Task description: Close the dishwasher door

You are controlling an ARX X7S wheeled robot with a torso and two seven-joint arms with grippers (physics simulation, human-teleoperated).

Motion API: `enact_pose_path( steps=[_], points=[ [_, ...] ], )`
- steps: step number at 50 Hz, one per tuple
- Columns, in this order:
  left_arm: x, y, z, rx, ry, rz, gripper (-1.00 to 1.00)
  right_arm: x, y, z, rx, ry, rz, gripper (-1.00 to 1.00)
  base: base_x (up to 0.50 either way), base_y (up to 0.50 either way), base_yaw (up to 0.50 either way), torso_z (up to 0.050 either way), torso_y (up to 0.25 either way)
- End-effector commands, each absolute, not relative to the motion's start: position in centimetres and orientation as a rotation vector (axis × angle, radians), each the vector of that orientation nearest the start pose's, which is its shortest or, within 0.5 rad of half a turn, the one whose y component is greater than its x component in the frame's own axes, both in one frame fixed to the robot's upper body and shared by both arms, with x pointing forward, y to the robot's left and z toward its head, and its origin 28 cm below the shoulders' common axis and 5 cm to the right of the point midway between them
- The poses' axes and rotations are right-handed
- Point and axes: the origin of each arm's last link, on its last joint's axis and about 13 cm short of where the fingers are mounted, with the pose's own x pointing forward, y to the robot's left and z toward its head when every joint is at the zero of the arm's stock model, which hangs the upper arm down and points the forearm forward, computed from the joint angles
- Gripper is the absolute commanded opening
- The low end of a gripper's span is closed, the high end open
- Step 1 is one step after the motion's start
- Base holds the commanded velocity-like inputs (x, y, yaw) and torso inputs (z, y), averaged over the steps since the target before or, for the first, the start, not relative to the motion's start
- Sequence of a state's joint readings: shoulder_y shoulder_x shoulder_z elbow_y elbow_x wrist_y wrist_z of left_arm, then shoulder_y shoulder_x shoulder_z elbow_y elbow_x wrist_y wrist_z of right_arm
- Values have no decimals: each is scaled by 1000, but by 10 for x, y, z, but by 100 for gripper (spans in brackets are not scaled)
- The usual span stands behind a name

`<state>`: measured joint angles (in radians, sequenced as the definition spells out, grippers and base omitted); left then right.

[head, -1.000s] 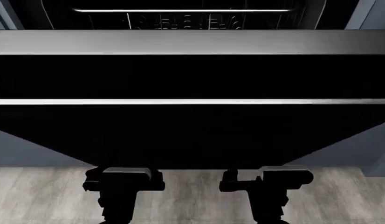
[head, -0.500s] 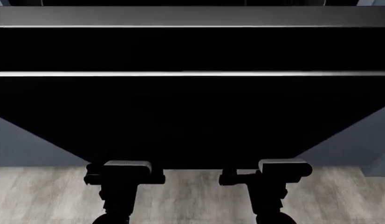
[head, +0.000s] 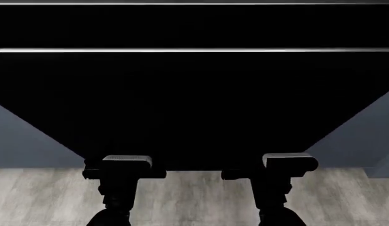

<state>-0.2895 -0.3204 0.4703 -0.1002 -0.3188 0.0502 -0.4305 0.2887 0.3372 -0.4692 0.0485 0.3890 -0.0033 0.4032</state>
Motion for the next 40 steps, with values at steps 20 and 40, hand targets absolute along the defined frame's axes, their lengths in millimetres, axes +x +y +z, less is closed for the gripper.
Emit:
enact_pose_path(
  steps=[20,40],
  points=[
    [271,202,69,63,-214,27,100,274,-89,89,-35,-253,28,100,0,0,0,0,3],
    [277,202,75,63,-226,30,100,282,-88,95,-44,-263,28,100,0,0,0,0,3]
  ],
)
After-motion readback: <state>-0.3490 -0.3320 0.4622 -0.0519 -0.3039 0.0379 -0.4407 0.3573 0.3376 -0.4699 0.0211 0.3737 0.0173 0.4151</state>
